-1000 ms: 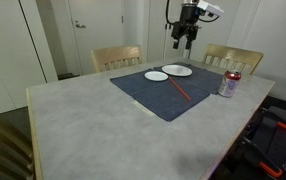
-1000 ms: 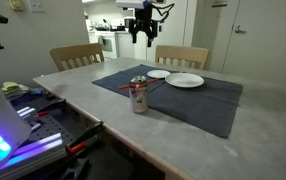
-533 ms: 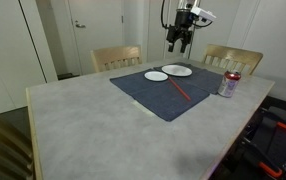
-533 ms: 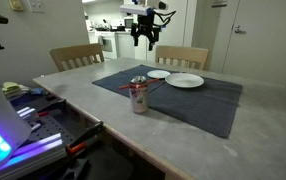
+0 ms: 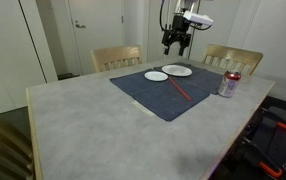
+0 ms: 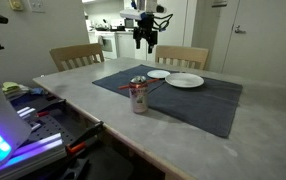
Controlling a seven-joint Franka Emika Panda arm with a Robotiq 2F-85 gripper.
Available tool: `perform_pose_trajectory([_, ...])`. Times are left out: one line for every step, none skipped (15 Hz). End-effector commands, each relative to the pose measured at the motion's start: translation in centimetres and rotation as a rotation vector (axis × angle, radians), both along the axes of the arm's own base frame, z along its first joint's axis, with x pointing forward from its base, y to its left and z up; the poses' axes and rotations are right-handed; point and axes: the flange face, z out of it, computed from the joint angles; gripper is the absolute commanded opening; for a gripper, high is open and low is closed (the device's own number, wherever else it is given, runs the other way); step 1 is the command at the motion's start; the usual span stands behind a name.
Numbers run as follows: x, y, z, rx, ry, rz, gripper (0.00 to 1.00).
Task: Put the straw in the drink can
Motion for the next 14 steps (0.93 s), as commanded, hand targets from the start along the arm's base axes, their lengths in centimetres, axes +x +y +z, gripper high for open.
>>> perform_pose_trajectory([0.1,2.7,-4.4,-0.011,0.004,-0.178,1.0])
perform_pose_trajectory([0.0,3.2,-5.2,-0.017,0.015,-0.241,1.0])
perform_pose_trajectory([-0.1,3.4,-6.2,-0.023,0.021,-0.295,1.0])
perform_pose_trajectory([-0.1,3.6,-7.0,-0.032,0.021,-0.344,1.0])
perform_pose_trajectory([-0.1,3.4,-7.5,-0.044,0.023,-0.392,1.0])
perform_pose_trajectory([-0.1,3.1,-7.6,-0.051,0.024,-0.432,1.0])
perform_pose_trajectory([-0.1,2.6,-7.6,-0.065,0.018,-0.472,1.0])
perform_pose_trajectory([-0.1,1.9,-7.5,-0.076,0.017,-0.507,1.0])
perform_pose_trajectory([-0.1,1.3,-7.4,-0.083,0.017,-0.54,1.0])
perform_pose_trajectory([0.1,0.5,-7.8,-0.086,0.029,-0.571,1.0])
perform_pose_trajectory([0.2,-0.2,-8.2,-0.089,0.041,-0.591,1.0])
perform_pose_trajectory([0.1,-0.7,-8.5,-0.094,0.053,-0.608,1.0])
perform_pose_trajectory([0.1,-1.0,-9.0,-0.092,0.067,-0.61,1.0])
perform_pose_trajectory([0.0,-1.2,-9.6,-0.093,0.086,-0.596,1.0])
